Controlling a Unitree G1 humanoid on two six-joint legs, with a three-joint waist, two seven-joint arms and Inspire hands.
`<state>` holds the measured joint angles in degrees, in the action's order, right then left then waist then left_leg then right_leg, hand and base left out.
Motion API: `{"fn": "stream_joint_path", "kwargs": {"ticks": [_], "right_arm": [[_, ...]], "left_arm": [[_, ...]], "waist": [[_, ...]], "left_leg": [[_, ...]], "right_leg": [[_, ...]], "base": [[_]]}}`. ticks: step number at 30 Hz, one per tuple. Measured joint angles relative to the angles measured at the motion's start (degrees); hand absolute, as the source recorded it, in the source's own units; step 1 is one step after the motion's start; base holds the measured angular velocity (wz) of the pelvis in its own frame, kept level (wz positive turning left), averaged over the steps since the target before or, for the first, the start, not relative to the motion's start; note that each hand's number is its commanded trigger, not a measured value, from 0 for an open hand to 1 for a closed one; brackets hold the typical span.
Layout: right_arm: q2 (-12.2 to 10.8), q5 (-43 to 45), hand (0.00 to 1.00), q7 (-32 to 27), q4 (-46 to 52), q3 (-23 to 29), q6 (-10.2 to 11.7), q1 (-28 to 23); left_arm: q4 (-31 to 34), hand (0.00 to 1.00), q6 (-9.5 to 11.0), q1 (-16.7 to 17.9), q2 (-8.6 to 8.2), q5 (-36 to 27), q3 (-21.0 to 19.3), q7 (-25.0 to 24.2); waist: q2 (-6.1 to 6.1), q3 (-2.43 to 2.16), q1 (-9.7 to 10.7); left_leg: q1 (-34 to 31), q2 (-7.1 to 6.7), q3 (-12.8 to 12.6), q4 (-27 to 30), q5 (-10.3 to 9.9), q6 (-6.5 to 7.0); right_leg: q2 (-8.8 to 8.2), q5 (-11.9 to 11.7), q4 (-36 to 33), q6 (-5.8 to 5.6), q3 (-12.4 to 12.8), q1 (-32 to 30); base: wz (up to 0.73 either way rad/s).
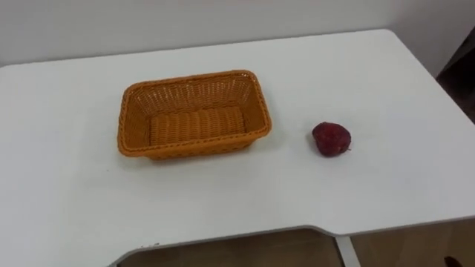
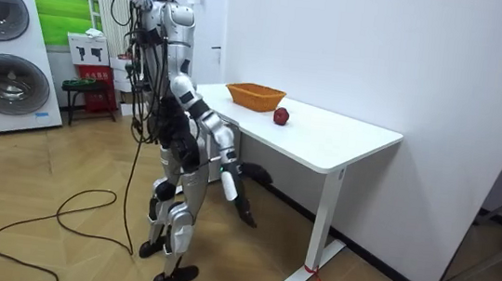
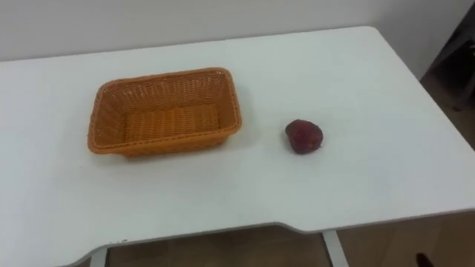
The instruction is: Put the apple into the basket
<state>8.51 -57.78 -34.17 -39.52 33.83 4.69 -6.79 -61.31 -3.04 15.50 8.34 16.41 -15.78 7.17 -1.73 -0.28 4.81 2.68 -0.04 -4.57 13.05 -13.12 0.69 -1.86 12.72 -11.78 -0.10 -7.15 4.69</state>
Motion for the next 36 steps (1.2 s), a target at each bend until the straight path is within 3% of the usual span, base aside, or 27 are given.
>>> {"fn": "stream_joint_path", "kwargs": {"ticks": [3, 7, 10, 15, 20, 27, 30, 36], "right_arm": [[0.18, 4.96, 0.00, -7.76, 9.56, 0.21, 1.53, 0.23], [0.56, 18.60, 0.00, -16.44, 21.92, -0.53, 2.55, 1.76], [0.77, 32.36, 0.00, -19.59, 29.21, -2.33, 4.06, 1.76], [1.08, 45.89, 0.00, -20.57, 36.16, -8.37, 4.76, 1.54], [1.14, 50.55, 0.00, -16.26, 38.48, -14.83, 5.35, 1.54], [1.25, 51.54, 0.00, -3.84, 37.85, -20.18, 5.24, 1.57], [3.10, 51.75, 0.00, 1.63, 34.61, -24.66, 5.14, 1.69], [3.70, 51.83, 0.00, 10.98, 31.42, -28.27, 3.27, 1.72]], "left_arm": [[0.03, 0.00, 0.65, 0.37, 0.00, -0.02, 0.22, 0.10], [-0.23, 0.00, 0.95, 0.35, -0.01, -0.01, 1.16, 0.08], [-0.65, 0.00, 0.91, 1.03, 0.05, 0.03, 2.56, 0.02], [-0.63, 0.00, 0.94, 0.36, 0.02, 0.00, 5.90, -0.05], [-0.60, 0.00, 1.88, 0.03, -0.01, -0.02, 8.33, -0.25], [-0.54, 0.00, 1.78, 1.12, -0.02, 0.04, 8.97, -1.27], [0.26, 0.00, 1.73, 0.97, 0.06, 0.59, 10.40, -2.35], [2.19, 0.00, 1.87, 0.30, 0.63, 1.38, 10.47, -3.57]], "waist": [[-0.08, -0.04, -0.03], [0.15, -0.03, -0.40], [0.23, 0.01, -0.77], [0.32, 0.27, -2.22], [0.08, 0.24, -3.49], [0.16, 0.32, -3.89], [0.20, 0.38, -3.97], [-0.09, 0.53, -5.55]], "left_leg": [[-0.18, -0.06, -0.01, 0.12, 0.00, 0.00], [-0.35, -0.06, 0.04, -0.13, 0.03, 0.03], [-0.74, -0.06, 0.07, -0.29, 0.05, 0.03], [-1.12, 0.05, -0.02, -0.33, 0.05, 0.03], [-0.93, 0.09, -0.01, -0.52, 0.05, 0.02], [-1.12, 0.19, 0.05, -0.26, 0.05, 0.02], [-1.10, 0.22, 0.18, -0.03, 0.04, 0.01], [-1.30, 0.19, 0.22, 0.30, 0.04, 0.02]], "right_leg": [[-0.04, -0.02, 0.01, -0.03, 0.04, -0.09], [0.01, -0.03, -0.01, -0.06, 0.09, -1.08], [0.05, -0.04, 0.11, -0.07, 0.04, -1.41], [0.14, -0.09, -0.12, -0.03, 0.25, -1.94], [0.17, -0.13, 0.07, 0.00, 0.13, -1.77], [0.10, -0.21, 0.03, 0.10, -0.38, -1.56], [0.04, -0.29, 0.07, 0.17, -0.69, -1.72], [-0.01, -0.30, -0.22, 0.18, -0.62, -1.70]], "base": [[0.00], [0.00], [0.00], [-0.02], [0.00], [0.00], [0.01], [0.00]]}}
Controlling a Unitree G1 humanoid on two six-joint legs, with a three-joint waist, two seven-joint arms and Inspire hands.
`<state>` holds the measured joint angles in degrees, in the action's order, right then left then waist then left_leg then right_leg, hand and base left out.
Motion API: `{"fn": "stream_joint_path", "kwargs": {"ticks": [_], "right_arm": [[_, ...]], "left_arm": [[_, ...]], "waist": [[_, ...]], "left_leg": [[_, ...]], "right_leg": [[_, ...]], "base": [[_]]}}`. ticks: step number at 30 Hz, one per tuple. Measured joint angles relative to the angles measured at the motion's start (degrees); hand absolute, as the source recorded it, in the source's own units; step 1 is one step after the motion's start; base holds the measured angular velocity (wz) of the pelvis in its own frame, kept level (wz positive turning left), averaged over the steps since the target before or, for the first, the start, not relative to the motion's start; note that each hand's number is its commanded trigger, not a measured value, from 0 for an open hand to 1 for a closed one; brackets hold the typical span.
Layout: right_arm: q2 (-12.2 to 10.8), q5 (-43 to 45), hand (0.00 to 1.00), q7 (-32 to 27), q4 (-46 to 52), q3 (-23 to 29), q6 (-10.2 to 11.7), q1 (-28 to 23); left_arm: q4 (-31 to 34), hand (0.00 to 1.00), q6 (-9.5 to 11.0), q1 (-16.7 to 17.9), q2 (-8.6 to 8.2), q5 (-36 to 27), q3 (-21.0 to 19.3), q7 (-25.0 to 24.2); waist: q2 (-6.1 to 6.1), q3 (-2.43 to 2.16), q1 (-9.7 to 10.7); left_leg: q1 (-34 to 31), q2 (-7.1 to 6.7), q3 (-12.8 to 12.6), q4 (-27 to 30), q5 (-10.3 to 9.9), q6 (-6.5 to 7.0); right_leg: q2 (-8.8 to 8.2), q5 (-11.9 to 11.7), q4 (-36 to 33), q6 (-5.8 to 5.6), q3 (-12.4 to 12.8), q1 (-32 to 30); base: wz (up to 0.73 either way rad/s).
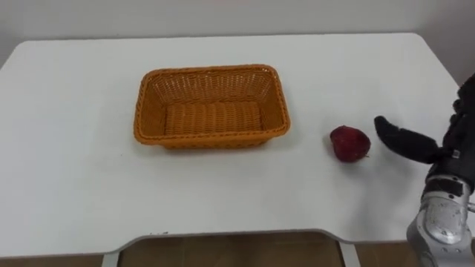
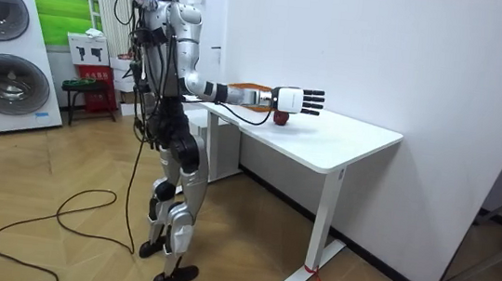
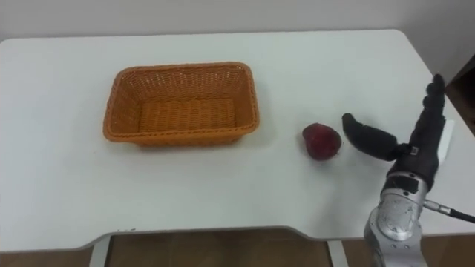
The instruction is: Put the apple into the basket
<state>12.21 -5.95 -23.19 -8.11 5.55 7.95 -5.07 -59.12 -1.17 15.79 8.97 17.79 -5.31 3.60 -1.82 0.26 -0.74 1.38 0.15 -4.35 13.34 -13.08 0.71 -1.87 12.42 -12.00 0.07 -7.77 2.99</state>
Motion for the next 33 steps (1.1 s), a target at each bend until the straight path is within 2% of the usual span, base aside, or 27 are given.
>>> {"fn": "stream_joint_path", "kwargs": {"ticks": [3, 7, 23, 33], "right_arm": [[0.24, 0.06, 0.00, 1.90, 0.07, 0.01, 0.01, 0.10], [0.45, 1.27, 0.00, 3.68, 0.08, -0.37, 0.08, 1.17], [0.44, 2.29, 0.00, 7.19, 0.05, -2.06, 0.22, 1.91], [0.43, 3.10, 0.00, 8.50, -1.51, -3.42, 0.10, 1.26]], "left_arm": [[0.01, 0.00, 0.00, 0.05, 0.46, 0.00, -0.02, -0.94], [-0.01, 0.00, 0.00, 0.17, 0.61, 0.04, -0.02, -1.88], [-0.52, 0.00, -0.01, 0.32, 0.62, 0.47, -0.02, -2.04], [-0.92, 0.00, -1.04, 0.53, 0.60, 0.64, 0.00, -2.07]], "waist": [[-0.54, 0.16, -1.11], [-0.93, 0.10, -1.32], [-0.84, 0.09, -1.24], [-0.06, -0.11, -1.13]], "left_leg": [[0.00, 0.00, -0.03, 0.00, 0.00, 0.00], [-0.02, -0.01, -0.01, -0.09, 0.00, 0.00], [0.34, -0.02, 0.46, 0.08, 0.00, 0.00], [0.30, 0.00, 0.54, 0.27, 0.00, 0.00]], "right_leg": [[0.07, -0.02, 0.06, -0.02, 0.20, 0.10], [0.09, -0.07, 0.14, -0.06, 0.22, 0.23], [0.10, -0.19, 0.34, -0.03, -0.22, 1.00], [0.09, -0.26, 0.26, -0.02, -0.33, 1.02]], "base": [[0.00], [0.00], [0.01], [0.00]]}}
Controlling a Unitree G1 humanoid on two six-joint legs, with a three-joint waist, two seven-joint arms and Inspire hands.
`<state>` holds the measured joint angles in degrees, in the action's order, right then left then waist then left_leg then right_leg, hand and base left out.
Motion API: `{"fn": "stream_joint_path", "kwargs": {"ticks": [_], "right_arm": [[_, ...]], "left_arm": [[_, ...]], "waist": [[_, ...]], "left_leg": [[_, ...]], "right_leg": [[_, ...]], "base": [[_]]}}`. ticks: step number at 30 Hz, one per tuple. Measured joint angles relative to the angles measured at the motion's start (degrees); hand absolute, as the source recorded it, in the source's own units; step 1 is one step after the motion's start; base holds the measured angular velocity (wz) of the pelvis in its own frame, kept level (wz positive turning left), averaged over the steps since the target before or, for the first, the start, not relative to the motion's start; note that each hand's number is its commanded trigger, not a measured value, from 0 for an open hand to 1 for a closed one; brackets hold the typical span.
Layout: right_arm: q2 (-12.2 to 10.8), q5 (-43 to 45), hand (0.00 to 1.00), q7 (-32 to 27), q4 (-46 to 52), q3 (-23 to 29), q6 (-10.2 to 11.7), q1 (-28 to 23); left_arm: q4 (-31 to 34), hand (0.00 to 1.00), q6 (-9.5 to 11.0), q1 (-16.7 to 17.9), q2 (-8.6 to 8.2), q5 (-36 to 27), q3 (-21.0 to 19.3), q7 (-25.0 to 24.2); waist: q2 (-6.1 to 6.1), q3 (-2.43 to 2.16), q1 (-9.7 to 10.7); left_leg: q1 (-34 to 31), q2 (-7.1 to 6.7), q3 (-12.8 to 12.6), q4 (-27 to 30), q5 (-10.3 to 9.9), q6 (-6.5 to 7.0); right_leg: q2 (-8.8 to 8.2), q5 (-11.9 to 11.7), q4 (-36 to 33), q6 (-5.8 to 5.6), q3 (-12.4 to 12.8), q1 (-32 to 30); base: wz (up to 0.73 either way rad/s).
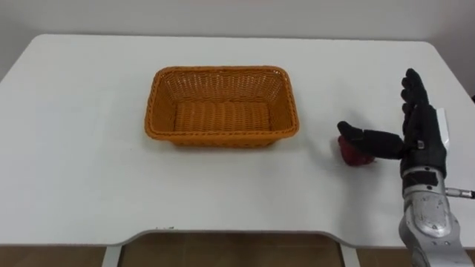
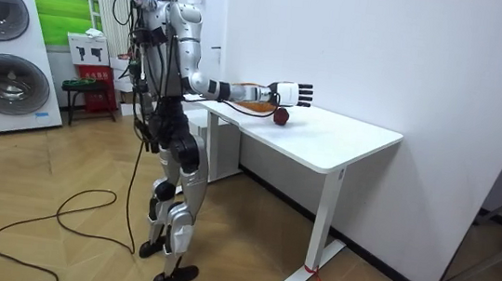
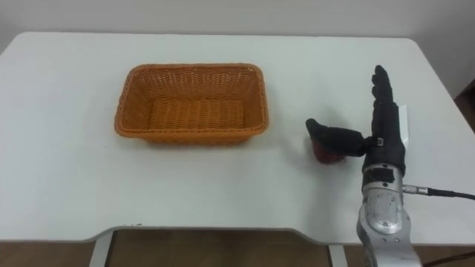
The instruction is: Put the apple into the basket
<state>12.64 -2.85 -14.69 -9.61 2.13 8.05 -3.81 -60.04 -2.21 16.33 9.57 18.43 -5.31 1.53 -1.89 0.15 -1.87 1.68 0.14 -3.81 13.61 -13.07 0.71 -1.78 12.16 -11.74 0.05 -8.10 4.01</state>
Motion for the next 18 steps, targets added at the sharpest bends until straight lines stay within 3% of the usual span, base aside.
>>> {"fn": "stream_joint_path", "kwargs": {"ticks": [4, 11, 13, 14, 18], "right_arm": [[0.00, 0.87, 0.00, 1.20, -2.15, -1.24, -0.66, -1.68], [0.01, 3.14, 0.00, 1.19, -5.63, -0.90, -1.10, -3.03], [-0.01, 3.26, 0.76, 1.12, -8.36, -0.91, 0.07, -2.97], [-0.01, 3.26, 1.00, 1.13, -8.99, -0.94, 0.34, -2.86], [-0.01, 4.03, 1.00, 0.96, -12.43, -1.14, 2.33, -2.39]], "left_arm": [[-0.29, 0.00, -0.31, 0.13, -0.01, -0.03, -0.04, 0.13], [-0.24, 0.00, -0.35, 0.31, 0.00, -0.03, -0.21, 0.23], [0.02, 0.00, -0.30, 0.27, 0.00, -0.04, -0.17, 0.22], [0.06, 0.00, -0.30, 0.27, 0.02, -0.04, -0.17, 0.22], [0.36, 0.00, -0.27, 0.19, 0.21, -0.33, 0.01, 0.31]], "waist": [[0.31, -0.22, -0.10], [0.41, -0.22, 0.11], [0.21, -0.22, 0.15], [0.23, -0.21, 0.17], [-0.33, -0.27, 0.08]], "left_leg": [[0.08, -0.01, -0.04, -0.08, 0.00, 0.00], [0.07, 0.04, -0.04, -0.01, 0.00, 0.00], [0.09, 0.03, -0.02, 0.00, 0.00, 0.00], [0.10, 0.03, -0.01, 0.01, 0.00, 0.00], [0.47, 0.03, 0.27, 0.12, -0.06, 0.00]], "right_leg": [[-0.02, 0.00, 0.00, 0.00, 0.05, 0.05], [-0.02, 0.00, 0.00, 0.00, 0.00, 0.17], [-0.04, 0.00, 0.03, 0.00, -0.02, 0.38], [-0.05, 0.00, 0.06, 0.00, -0.05, 0.48], [-0.08, 0.01, 0.24, -0.01, -0.26, 1.14]], "base": [[0.00], [0.00], [0.00], [0.05], [0.04]]}}
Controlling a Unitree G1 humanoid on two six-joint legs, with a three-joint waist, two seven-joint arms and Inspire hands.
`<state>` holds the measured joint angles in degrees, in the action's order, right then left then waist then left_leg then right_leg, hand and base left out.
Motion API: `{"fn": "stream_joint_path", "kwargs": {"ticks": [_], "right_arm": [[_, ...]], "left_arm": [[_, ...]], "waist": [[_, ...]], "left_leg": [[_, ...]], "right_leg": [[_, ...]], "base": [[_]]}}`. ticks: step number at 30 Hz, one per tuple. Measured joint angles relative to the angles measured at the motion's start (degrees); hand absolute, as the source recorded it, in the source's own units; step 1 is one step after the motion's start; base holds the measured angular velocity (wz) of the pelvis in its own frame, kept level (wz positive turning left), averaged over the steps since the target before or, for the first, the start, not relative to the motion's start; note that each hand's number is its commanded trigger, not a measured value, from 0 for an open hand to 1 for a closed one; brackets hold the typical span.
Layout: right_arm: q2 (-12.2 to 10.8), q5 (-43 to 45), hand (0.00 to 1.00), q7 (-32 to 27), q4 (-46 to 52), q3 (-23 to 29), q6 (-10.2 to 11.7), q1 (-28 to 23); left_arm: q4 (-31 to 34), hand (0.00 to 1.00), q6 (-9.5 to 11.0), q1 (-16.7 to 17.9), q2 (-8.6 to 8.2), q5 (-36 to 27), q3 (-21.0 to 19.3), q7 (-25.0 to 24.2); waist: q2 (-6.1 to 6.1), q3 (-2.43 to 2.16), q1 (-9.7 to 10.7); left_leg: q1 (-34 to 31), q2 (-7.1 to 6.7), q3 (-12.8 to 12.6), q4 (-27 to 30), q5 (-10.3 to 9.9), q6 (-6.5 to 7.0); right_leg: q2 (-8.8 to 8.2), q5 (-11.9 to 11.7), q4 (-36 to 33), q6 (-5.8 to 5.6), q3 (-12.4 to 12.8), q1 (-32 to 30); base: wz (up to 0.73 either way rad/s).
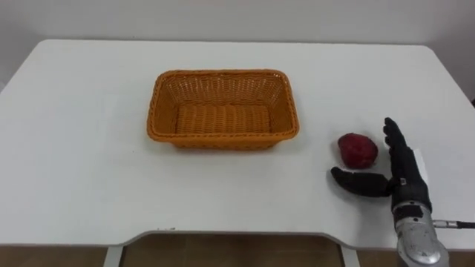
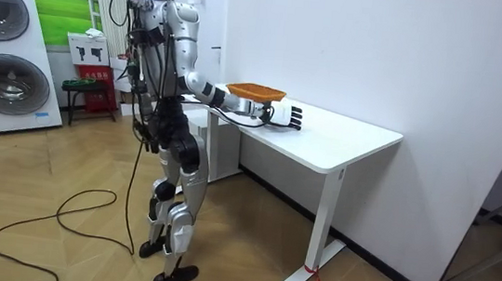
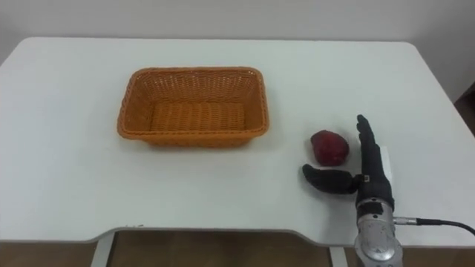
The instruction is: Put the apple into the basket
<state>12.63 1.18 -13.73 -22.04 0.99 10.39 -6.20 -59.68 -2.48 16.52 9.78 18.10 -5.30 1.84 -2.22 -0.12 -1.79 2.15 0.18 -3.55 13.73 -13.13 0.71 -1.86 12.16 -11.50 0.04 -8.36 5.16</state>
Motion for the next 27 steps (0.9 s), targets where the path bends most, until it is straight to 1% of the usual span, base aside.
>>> {"fn": "stream_joint_path", "kwargs": {"ticks": [3, 5, 8, 12, 15, 18, 22, 25, 27], "right_arm": [[0.07, 1.69, 1.00, -1.66, -1.84, 0.30, 0.74, 0.60], [0.58, 1.92, 1.00, -2.44, -2.36, 0.49, 0.88, 0.86], [0.96, 2.33, 1.00, -3.36, -3.99, 0.87, 2.03, 1.29], [1.01, 2.34, 1.00, -3.88, -4.66, 1.50, 2.20, 1.88], [0.59, 2.32, 1.00, -3.87, -4.49, 1.41, 2.37, 1.79], [0.41, 2.64, 1.00, -3.74, -4.00, 1.32, 2.25, 1.62], [-0.51, 3.62, 1.00, -3.55, -3.59, 1.20, 1.88, 1.82], [-0.78, 3.86, 1.00, -3.49, -1.85, 0.78, 0.53, 1.79], [-1.13, 4.03, 1.00, -3.68, -1.12, 0.73, 0.05, 1.79]], "left_arm": [[0.01, 0.00, 0.03, -0.44, -0.01, 0.03, 0.01, 0.04], [0.01, 0.00, 0.14, -0.48, -0.01, 0.04, 0.01, 0.29], [0.01, 0.00, 0.36, -0.46, -0.01, 0.04, 0.01, 0.38], [0.01, 0.00, 0.41, -0.61, -0.01, 0.07, 0.00, 0.38], [0.06, 0.00, 0.47, -0.80, -0.03, 0.17, 0.00, 0.38], [-0.03, 0.00, 0.53, -0.77, -0.06, 0.22, -0.10, 0.28], [-0.58, 0.00, 0.48, -0.77, -0.07, 0.22, -0.09, -0.25], [-0.74, 0.00, 0.41, -0.79, -0.13, 0.21, -0.07, -0.35], [-0.75, 0.00, 0.40, -0.83, -0.13, 0.20, -0.07, -0.35]], "waist": [[-0.20, 0.01, 0.11], [-0.21, 0.02, 0.12], [-0.18, 0.01, 0.15], [-0.15, 0.01, 0.21], [-0.12, 0.00, 0.26], [-0.08, -0.01, 0.15], [0.04, -0.02, -0.21], [0.31, 0.11, -0.14], [0.48, 0.22, -0.14]], "left_leg": [[0.01, 0.01, 0.00, 0.10, -0.03, 0.03], [0.04, 0.01, 0.00, 0.12, -0.05, 0.04], [0.46, 0.07, -0.01, -0.03, -0.07, 0.00], [0.44, 0.06, -0.04, -0.14, -0.09, -0.01], [0.43, 0.08, -0.03, -0.16, -0.09, -0.02], [0.46, 0.07, -0.04, -0.14, -0.09, -0.02], [0.53, 0.06, -0.03, -0.13, -0.08, -0.01], [0.49, 0.07, 0.00, -0.32, -0.09, 0.00], [0.35, 0.06, 0.00, -0.33, -0.08, 0.00]], "right_leg": [[-0.02, 0.00, 0.03, 0.00, -0.34, 0.16], [-0.02, 0.00, 0.10, 0.00, -0.38, 0.24], [0.08, -0.17, 0.90, -0.02, -0.45, 0.91], [0.10, -0.17, 1.03, -0.02, -0.46, 0.91], [0.11, -0.17, 0.95, -0.02, -0.54, 0.90], [0.09, -0.18, 0.83, -0.03, -0.54, 0.86], [0.05, -0.18, 0.50, -0.02, -0.55, 0.82], [0.03, -0.18, 0.07, -0.02, -0.55, 0.64], [0.03, -0.18, -0.05, -0.02, -0.53, 0.40]], "base": [[0.00], [0.00], [0.00], [0.00], [0.00], [0.00], [0.00], [0.00], [0.00]]}}
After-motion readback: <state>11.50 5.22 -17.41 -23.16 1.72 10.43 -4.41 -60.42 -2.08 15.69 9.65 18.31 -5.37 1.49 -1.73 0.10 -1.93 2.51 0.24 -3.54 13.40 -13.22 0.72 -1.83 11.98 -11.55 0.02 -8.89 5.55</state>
